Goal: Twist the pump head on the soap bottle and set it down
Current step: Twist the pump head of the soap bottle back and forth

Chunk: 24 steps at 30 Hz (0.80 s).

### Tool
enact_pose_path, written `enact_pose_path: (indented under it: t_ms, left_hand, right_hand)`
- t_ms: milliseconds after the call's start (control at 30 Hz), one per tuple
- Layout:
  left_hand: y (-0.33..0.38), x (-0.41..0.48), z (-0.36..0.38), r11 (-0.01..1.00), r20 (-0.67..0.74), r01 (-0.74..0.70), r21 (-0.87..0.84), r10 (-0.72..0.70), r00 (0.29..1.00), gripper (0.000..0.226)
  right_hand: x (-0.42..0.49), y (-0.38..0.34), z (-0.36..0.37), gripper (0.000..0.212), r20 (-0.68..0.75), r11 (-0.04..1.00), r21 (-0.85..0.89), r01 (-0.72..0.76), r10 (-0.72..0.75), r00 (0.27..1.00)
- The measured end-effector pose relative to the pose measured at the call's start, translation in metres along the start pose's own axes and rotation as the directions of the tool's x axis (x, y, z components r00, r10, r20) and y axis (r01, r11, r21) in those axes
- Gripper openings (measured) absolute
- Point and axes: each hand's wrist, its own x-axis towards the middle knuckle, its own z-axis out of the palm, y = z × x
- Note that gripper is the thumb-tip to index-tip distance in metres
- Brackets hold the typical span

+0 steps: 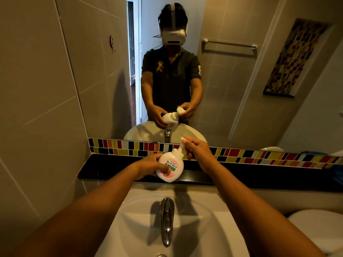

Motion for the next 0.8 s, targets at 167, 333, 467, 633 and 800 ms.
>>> enact_pose_path:
  t_ms: [167, 333, 467, 633, 800]
  left_hand:
    - [-0.004, 0.004, 0.003, 0.998, -0.073, -0.017, 0.053, 0.021, 0.997, 0.054]
    - [-0.007, 0.009, 0.005, 0.997, -0.139, -0.016, 0.071, 0.026, 0.99, 0.064]
    - [-0.007, 0.01, 0.007, 0.995, -0.16, -0.026, 0.096, 0.041, 0.986, 0.067]
    - [-0.008, 0.012, 0.005, 0.998, -0.125, -0.028, 0.055, 0.034, 0.992, 0.064]
    - [-0.006, 0.012, 0.002, 1.0, -0.072, -0.031, 0.0, 0.031, 0.997, 0.051]
  right_hand:
    - [0.0, 0.004, 0.002, 0.03, 0.006, 1.0, 0.011, -0.021, 0.021, 1.0]
    - [0.003, 0.006, 0.005, 0.032, -0.043, 0.998, 0.05, -0.029, 0.031, 0.999]
    - [0.005, 0.009, 0.009, 0.043, -0.087, 0.999, 0.036, -0.028, 0.031, 0.996]
    - [0.004, 0.01, 0.007, 0.05, 0.037, 0.999, 0.039, -0.037, 0.035, 0.999]
    - [0.002, 0.006, 0.003, 0.038, 0.163, 0.989, 0.131, -0.071, 0.05, 0.985]
